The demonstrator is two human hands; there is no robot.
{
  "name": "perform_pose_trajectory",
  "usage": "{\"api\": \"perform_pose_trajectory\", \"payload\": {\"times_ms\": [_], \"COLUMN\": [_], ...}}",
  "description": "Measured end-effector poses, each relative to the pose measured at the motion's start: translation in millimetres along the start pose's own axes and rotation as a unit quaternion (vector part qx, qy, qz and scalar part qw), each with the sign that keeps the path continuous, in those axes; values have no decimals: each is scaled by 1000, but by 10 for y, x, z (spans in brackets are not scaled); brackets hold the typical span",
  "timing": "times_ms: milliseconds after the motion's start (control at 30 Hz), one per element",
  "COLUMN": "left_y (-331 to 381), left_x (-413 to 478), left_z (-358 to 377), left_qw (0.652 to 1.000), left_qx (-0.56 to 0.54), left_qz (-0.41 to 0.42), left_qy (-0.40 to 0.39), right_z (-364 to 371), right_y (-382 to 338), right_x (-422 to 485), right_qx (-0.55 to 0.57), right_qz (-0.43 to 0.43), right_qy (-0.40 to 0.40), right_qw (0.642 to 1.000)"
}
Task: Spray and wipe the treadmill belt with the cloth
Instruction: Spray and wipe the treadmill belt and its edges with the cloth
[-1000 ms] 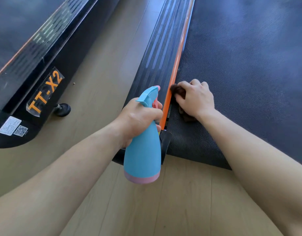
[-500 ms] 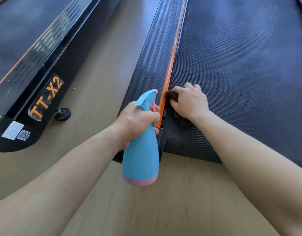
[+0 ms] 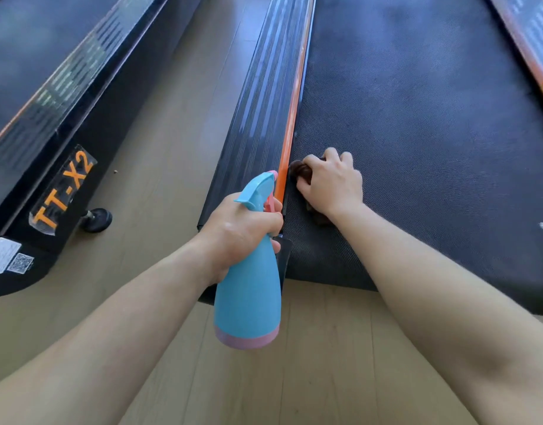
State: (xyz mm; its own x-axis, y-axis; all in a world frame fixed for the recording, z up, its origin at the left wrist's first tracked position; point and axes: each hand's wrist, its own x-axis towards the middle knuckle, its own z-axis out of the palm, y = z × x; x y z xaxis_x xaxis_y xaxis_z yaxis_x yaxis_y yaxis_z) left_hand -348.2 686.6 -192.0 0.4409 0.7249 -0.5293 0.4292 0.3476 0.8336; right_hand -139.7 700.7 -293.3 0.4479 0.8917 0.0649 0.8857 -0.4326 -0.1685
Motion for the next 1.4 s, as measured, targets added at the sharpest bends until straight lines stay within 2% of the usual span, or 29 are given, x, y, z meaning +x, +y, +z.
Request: {"api": "perform_pose_trajectory", "payload": {"times_ms": [67,200,333,400,533,700,833,1067,1400], "left_y": [2,16,65,116,246,141,-17,-170,-341], "left_x": [-14,-16,29,60,71,-4,-44,-100,-105], "left_z": [-16,-19,64,146,396,854,1260,1941,3199], "left_qw": [1000,999,999,997,988,982,972,968,959], "left_qx": [-5,-34,-13,23,82,80,112,136,148], "left_qz": [4,0,9,26,51,27,51,62,70], "left_qy": [-5,-17,-49,-70,-121,-168,-202,-201,-231], "right_z": [12,-8,-29,-75,-267,-517,-504,-570,-558], "right_y": [-10,205,319,291,493,1032,1485,2444,3007], "right_x": [-214,-902,-984,-955,-1139,-1477,-1824,-2578,-3173], "right_qx": [9,6,-12,-16,7,30,46,81,82], "right_qz": [0,-77,-100,-52,109,186,201,255,245], "right_qy": [-6,18,32,23,-57,-93,-32,71,127], "right_qw": [1000,997,994,998,992,978,978,961,958]}}
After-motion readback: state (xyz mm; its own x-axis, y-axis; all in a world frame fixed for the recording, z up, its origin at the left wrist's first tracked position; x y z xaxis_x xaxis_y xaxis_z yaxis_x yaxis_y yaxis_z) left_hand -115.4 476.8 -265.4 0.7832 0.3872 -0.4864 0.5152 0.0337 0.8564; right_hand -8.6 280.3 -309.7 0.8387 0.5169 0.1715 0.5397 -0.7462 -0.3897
